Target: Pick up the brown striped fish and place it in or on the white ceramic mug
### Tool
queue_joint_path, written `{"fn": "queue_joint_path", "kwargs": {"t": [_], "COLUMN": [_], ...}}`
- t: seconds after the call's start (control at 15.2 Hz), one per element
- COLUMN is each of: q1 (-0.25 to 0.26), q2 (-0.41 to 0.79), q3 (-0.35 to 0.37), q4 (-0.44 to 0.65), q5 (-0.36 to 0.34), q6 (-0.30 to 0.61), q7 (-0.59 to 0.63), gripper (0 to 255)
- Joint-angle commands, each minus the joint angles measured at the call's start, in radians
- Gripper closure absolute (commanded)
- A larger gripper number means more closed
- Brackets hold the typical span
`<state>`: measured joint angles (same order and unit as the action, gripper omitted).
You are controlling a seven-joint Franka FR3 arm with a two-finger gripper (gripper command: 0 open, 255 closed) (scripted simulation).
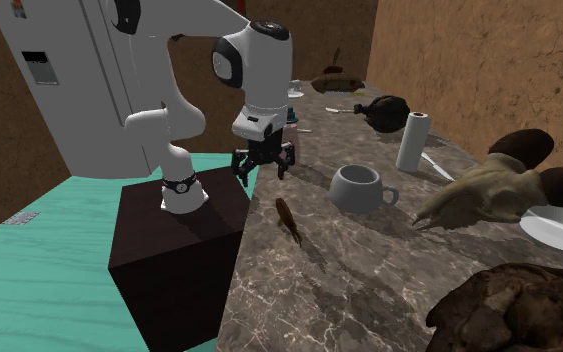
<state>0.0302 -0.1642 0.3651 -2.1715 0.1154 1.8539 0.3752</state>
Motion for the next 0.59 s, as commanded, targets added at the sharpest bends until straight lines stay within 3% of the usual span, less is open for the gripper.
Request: {"fn": "queue_joint_path", "kwargs": {"t": [0.0, 0.33, 0.53], "q1": [0.003, 0.032, 0.034], "q2": [0.083, 0.282, 0.290], "q3": [0.018, 0.048, 0.047], "q4": [0.048, 0.196, 0.163], "q5": [-0.026, -0.100, -0.103], "q6": [0.027, 0.050, 0.090], "q7": [0.039, 0.141, 0.143], "gripper": [0, 0, 0]}}
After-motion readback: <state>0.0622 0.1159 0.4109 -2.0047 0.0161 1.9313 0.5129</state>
